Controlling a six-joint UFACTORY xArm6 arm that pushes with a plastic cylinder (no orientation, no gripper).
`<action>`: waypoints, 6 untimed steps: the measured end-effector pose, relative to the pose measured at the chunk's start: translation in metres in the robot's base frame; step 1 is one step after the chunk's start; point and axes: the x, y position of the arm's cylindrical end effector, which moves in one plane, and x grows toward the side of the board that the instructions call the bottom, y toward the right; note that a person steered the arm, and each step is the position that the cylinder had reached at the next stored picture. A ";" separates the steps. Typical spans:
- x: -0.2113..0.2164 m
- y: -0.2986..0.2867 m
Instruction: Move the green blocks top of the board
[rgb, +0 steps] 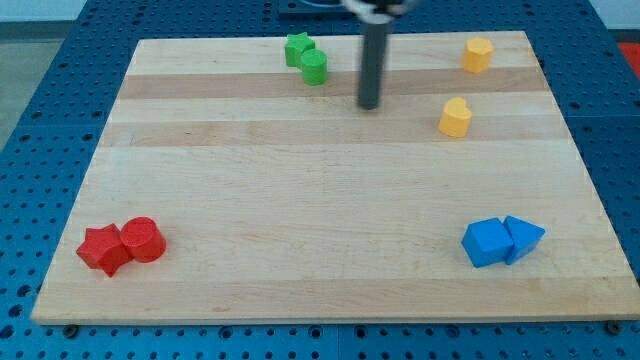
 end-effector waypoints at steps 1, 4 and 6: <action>0.002 -0.105; -0.025 -0.077; -0.047 -0.015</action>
